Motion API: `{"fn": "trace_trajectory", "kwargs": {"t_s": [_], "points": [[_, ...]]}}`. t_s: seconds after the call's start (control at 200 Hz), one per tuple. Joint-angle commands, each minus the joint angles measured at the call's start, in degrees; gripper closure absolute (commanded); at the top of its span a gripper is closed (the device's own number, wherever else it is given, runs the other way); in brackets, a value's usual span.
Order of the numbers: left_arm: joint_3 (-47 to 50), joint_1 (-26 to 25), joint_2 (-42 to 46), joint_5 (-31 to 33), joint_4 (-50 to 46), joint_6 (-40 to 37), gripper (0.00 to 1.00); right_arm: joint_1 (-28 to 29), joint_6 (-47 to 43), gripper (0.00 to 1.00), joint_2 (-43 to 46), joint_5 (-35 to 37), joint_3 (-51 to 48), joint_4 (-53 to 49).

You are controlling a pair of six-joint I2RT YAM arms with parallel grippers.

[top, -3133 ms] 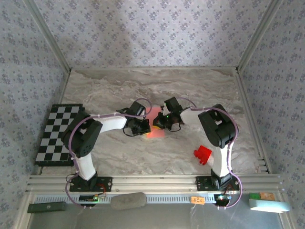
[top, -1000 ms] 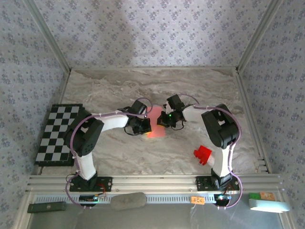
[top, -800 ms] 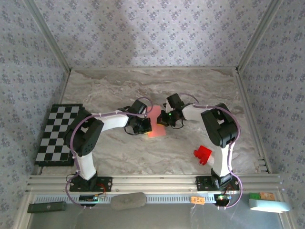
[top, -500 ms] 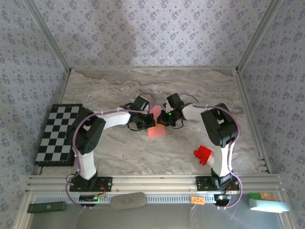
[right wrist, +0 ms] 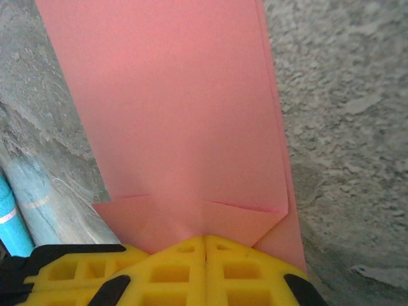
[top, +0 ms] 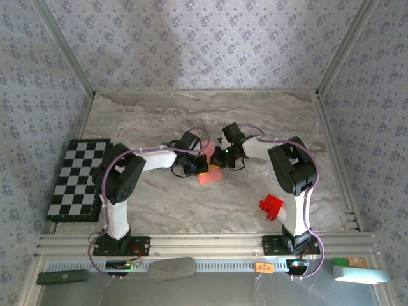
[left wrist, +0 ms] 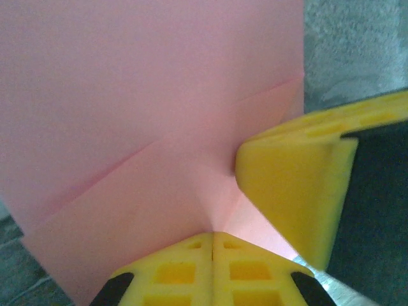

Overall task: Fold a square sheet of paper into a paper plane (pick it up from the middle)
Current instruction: Fold the triangle a second time at the center of the table, then turn over the paper at the center of the table.

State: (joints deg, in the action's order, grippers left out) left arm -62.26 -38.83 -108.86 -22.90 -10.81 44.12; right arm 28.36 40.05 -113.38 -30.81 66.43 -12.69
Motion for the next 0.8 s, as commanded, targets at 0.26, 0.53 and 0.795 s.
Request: {"fn": "trace_trajectory", "kwargs": {"t_s": [0.26,0.53,0.795], "points": [[3.1,-3.1,9.8,3.4,-20.2,-8.0,0.94,-0.9,0.9,1.0,-2.6,4.9,-0.8,-4.0],[-2.3,0.4,12.0,4.8,-12.2,-2.4,0.81,-0.6,0.7,0.91,3.8,2.0,1.4,-2.2],[-4.3,3.4,8.4,6.3,-1.4,4.0,0.73,-2.0,7.1,0.71,10.0,8.6,-5.1,2.2]]}}
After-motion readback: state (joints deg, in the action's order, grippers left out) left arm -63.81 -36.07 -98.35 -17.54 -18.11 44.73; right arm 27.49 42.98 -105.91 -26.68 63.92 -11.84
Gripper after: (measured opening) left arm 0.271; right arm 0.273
